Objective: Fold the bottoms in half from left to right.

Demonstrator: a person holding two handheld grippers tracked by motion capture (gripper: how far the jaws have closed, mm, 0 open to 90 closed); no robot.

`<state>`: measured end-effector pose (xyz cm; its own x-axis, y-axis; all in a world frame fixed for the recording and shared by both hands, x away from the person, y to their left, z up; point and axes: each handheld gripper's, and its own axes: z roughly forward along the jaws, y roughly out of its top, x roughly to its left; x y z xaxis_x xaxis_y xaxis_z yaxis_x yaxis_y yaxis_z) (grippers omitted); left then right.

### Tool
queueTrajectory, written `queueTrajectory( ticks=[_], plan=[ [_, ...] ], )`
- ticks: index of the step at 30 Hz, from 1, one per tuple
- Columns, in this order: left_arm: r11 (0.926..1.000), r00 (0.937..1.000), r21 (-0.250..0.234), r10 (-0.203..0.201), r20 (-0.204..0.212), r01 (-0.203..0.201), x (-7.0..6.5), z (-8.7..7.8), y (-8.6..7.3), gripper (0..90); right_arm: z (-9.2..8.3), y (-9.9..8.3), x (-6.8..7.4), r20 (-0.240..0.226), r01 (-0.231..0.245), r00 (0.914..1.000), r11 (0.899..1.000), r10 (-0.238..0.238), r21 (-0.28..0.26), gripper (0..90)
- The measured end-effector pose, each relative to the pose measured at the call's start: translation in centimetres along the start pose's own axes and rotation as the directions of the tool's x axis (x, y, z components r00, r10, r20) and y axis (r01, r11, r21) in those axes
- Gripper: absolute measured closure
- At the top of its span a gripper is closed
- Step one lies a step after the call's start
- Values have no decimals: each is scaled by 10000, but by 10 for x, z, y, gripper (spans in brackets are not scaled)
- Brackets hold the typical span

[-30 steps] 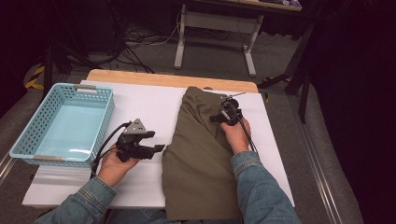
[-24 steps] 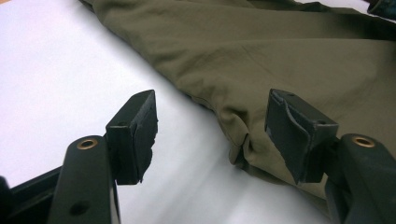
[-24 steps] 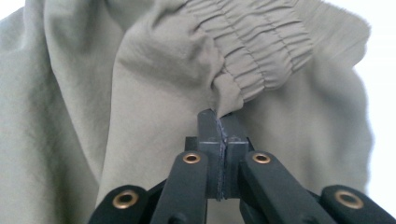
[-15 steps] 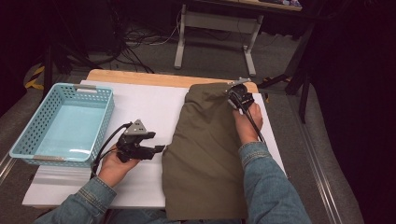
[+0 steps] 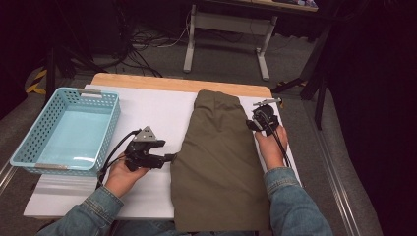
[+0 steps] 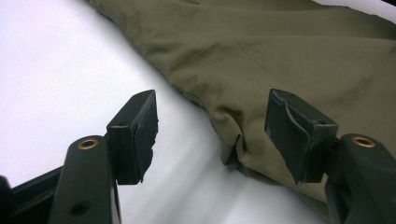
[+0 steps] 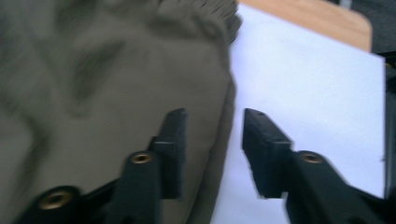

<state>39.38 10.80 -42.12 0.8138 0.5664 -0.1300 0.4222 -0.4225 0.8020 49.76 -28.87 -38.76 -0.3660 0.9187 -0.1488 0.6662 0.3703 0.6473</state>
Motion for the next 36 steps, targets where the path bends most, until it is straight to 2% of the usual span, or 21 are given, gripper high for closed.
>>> queueTrajectory(
  ticks=[2,4,7,12,13,14,16,18,19,24,25,27,28,29,30,32,34,36],
  plan=[
    [10000,10000,45,37,-17,-37,2,1,0,356,-1,-5,1,-238,43,9997,10000,-41,90,671],
    [9999,9999,85,-106,40,106,4,2,0,358,1,-11,0,-378,-24,9993,9997,33,230,662],
    [9996,9995,98,-251,164,250,6,4,0,362,6,-19,-5,-609,-296,9976,9989,318,365,619],
    [9997,9996,131,-212,172,210,8,6,0,365,20,-24,-7,-844,-557,9945,9956,619,749,545],
    [9996,9996,137,-238,168,236,8,5,0,365,22,-24,-6,-832,-579,9944,9951,645,799,559],
    [9996,9995,118,-268,151,267,8,5,-1,365,25,-24,-6,-869,-583,9940,9944,660,884,612],
    [9993,9993,80,-359,104,359,8,4,-1,366,29,-24,-5,-1057,-699,9911,9920,811,1055,785],
    [9994,9994,126,-313,-133,314,8,4,-1,372,31,-25,-5,-1113,-964,9878,9886,1093,1153,897],
    [9994,9993,125,-308,-207,310,9,4,-1,372,31,-25,-6,-1171,-1039,9862,9880,1173,1145,900],
    [9995,9995,24,-300,-111,300,9,2,0,372,28,-28,-18,-809,-1386,9855,9830,1489,1208,900],
    [9992,9992,-68,-388,14,388,7,3,1,371,28,-29,-20,-756,-1419,9855,9822,1518,1230,900],
    [9998,9996,-65,-182,196,183,5,5,4,362,28,-33,-22,-927,-1496,9826,9817,1608,1180,900],
    [9999,9997,42,-143,198,142,4,7,6,345,28,-35,-22,-995,-1385,9837,9840,1499,1124,893],
    [9998,9999,200,-58,92,56,4,11,9,331,28,-35,-21,-910,-1324,9856,9855,1422,1059,844],
    [9996,10000,275,-95,23,95,5,13,12,329,27,-36,-20,-877,-1296,9866,9871,1380,945,735],
    [9991,9997,351,-249,77,247,8,18,17,329,24,-36,-20,-1127,-1409,9823,9866,1496,820,678],
    [9978,9989,506,-445,161,437,10,24,22,336,17,-39,-19,-1068,-1516,9815,9858,1587,715,615],
    [9934,9986,1022,-529,87,518,14,35,28,339,13,-42,-20,-1407,-1669,9747,9843,1734,570,577]
  ],
)
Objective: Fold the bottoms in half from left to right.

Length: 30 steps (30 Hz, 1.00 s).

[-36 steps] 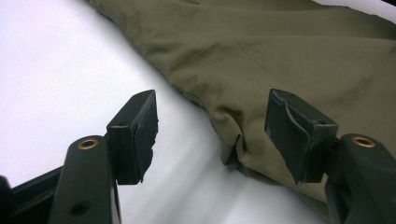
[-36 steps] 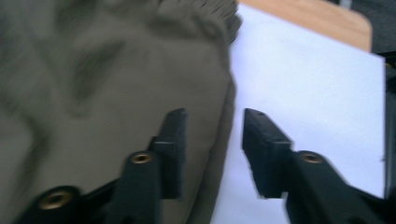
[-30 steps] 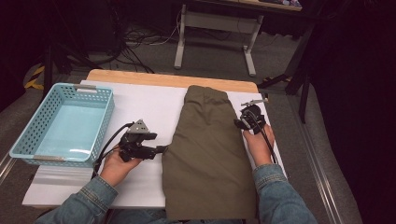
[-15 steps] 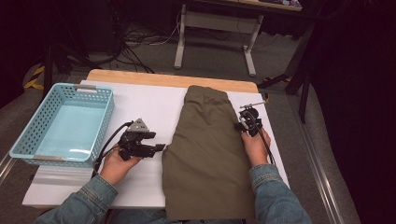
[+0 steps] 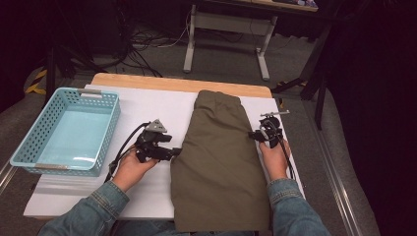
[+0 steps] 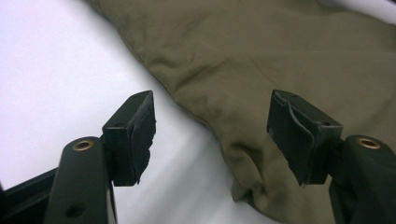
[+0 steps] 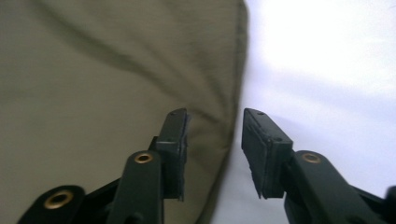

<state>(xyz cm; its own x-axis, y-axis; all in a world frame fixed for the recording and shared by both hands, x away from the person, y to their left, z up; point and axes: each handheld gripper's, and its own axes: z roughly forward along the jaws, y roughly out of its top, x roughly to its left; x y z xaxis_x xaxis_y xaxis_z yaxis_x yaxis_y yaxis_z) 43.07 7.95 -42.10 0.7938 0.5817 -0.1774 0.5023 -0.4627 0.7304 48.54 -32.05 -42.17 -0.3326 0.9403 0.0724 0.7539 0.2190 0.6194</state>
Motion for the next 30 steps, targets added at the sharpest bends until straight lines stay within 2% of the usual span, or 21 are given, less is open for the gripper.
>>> queueTrajectory(
  ticks=[4,8,11,13,15,16,18,20,23,25,27,30],
  plan=[
    [9984,9992,509,-216,-344,233,3,19,12,367,-8,-10,0,-375,-26,9993,9999,22,-124,487],
    [9922,9969,1112,-501,-611,567,10,35,21,425,-9,-22,0,-228,127,9997,9999,-126,46,474],
    [9860,9958,1411,-856,-320,893,14,44,24,507,-9,-31,-1,-333,65,9994,9999,-61,105,474],
    [9816,9960,1695,-842,-312,883,14,51,25,550,-10,-36,-1,-536,111,9985,9999,-105,92,464],
    [9777,9965,1932,-766,-337,817,13,58,25,588,-8,-39,2,-507,197,9985,9997,-189,146,424],
    [9761,9969,2029,-744,-268,783,12,60,25,607,-8,-40,5,-387,282,9989,9995,-277,125,417],
    [9758,9967,2054,-667,-471,750,10,62,25,647,-7,-41,10,-117,529,9985,9985,-528,151,423],
    [9747,9959,2085,-706,-562,808,9,63,26,698,-6,-41,16,302,852,9959,9962,-857,193,477],
    [9747,9946,2126,-502,-913,687,5,63,25,810,-8,-40,18,160,821,9964,9960,-827,345,645],
    [9751,9952,2150,-357,-913,547,3,64,25,868,-8,-39,20,-48,808,9967,9955,-807,487,786],
    [9739,9956,2233,-198,-920,400,1,63,25,879,-8,-38,21,-308,740,9969,9954,-723,614,849],
    [9724,9971,2313,-130,-745,299,0,58,25,884,-11,-37,21,-364,681,9972,9942,-653,834,875]
  ],
)
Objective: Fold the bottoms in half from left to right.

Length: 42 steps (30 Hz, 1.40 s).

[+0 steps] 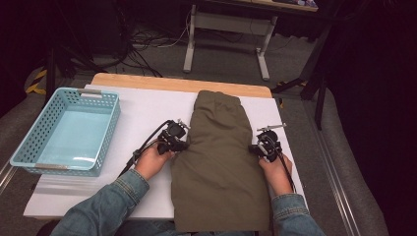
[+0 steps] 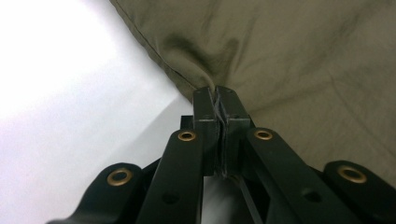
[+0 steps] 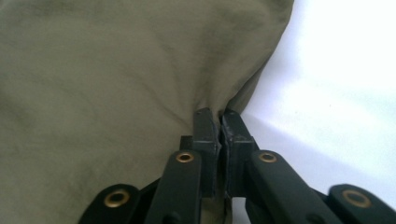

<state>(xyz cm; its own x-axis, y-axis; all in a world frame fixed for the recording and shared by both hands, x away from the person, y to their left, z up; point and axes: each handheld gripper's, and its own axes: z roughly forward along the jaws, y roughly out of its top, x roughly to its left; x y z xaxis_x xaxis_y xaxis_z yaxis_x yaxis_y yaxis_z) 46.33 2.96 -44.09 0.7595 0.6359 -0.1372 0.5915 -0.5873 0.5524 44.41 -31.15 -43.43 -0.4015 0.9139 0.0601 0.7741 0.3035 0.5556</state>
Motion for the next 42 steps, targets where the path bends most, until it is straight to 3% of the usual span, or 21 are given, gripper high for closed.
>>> queueTrajectory(
  ticks=[3,6,7,15,20,24,28,33,36,38,42],
  plan=[
    [9997,9996,-188,-125,250,130,-1,-11,-3,885,-9,-7,-1,-387,-209,9990,9997,204,-119,881],
    [9999,9990,-129,91,448,-86,-9,-19,-10,884,-18,-18,2,-681,-373,9970,9992,362,-163,881],
    [9994,9985,-47,341,432,-339,-14,-20,-14,884,-19,-20,3,-694,-370,9969,9992,359,-144,881],
    [9974,9945,24,717,769,-721,-30,-30,-33,884,-41,-46,14,-1121,-519,9925,9985,496,-170,881],
    [9946,9906,151,1010,917,-1028,-40,-33,-43,884,-45,-55,17,-1220,-451,9915,9990,457,77,881],
    [9939,9891,340,1011,1074,-1053,-46,-34,-50,884,-44,-62,18,-1395,-482,9888,9982,525,346,881],
    [9880,9845,522,1392,1070,-1453,-53,-37,-54,883,-46,-70,22,-1556,-396,9868,9985,451,380,879],
    [9866,9816,528,1474,1216,-1547,-52,-37,-57,877,-47,-75,24,-1527,-206,9880,9993,251,311,857],
    [9888,9830,461,1357,1235,-1422,-51,-39,-56,859,-48,-76,24,-1382,-99,9903,9997,128,210,785],
    [9876,9815,299,1495,1194,-1540,-49,-41,-56,853,-48,-76,22,-1407,-98,9900,9999,110,95,752],
    [9919,9841,-67,1270,1239,-1272,-44,-46,-55,745,-52,-74,22,-1493,26,9888,9992,-86,-404,664]
  ],
)
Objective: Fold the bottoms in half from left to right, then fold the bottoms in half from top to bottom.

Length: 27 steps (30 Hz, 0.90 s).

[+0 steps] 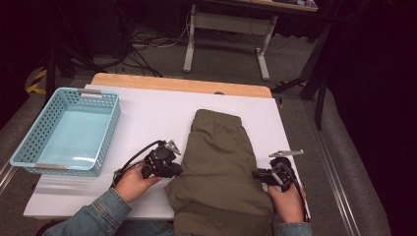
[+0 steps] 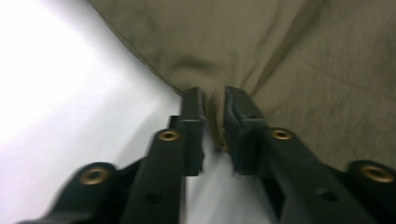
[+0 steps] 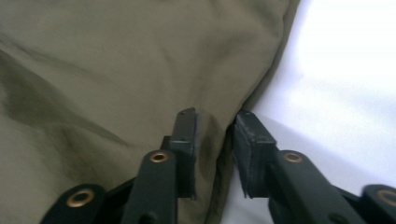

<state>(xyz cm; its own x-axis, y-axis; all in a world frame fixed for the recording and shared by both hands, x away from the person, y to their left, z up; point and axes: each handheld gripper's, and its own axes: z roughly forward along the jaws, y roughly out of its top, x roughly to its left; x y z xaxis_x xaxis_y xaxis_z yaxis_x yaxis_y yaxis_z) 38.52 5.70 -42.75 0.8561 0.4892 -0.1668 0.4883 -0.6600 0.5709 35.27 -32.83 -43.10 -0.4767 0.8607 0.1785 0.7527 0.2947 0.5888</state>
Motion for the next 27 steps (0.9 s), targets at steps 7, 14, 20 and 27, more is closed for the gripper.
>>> queueTrajectory(
  ticks=[7,14,20,27],
  plan=[
    [9971,9994,-720,225,-281,-245,3,-2,2,435,-10,0,4,-23,592,9982,9913,-599,-1173,336],
    [9904,9988,-1377,57,-481,-123,6,-5,7,224,-8,4,7,-330,1029,9936,9860,-1080,-1312,79],
    [9840,9985,-1777,-245,-488,155,12,-8,11,128,-8,5,6,-314,1007,9938,9837,-1065,-1489,33],
    [9734,9988,-2264,-409,-266,338,23,-9,17,79,-14,7,4,-77,724,9971,9756,-756,-2072,95]
  ],
)
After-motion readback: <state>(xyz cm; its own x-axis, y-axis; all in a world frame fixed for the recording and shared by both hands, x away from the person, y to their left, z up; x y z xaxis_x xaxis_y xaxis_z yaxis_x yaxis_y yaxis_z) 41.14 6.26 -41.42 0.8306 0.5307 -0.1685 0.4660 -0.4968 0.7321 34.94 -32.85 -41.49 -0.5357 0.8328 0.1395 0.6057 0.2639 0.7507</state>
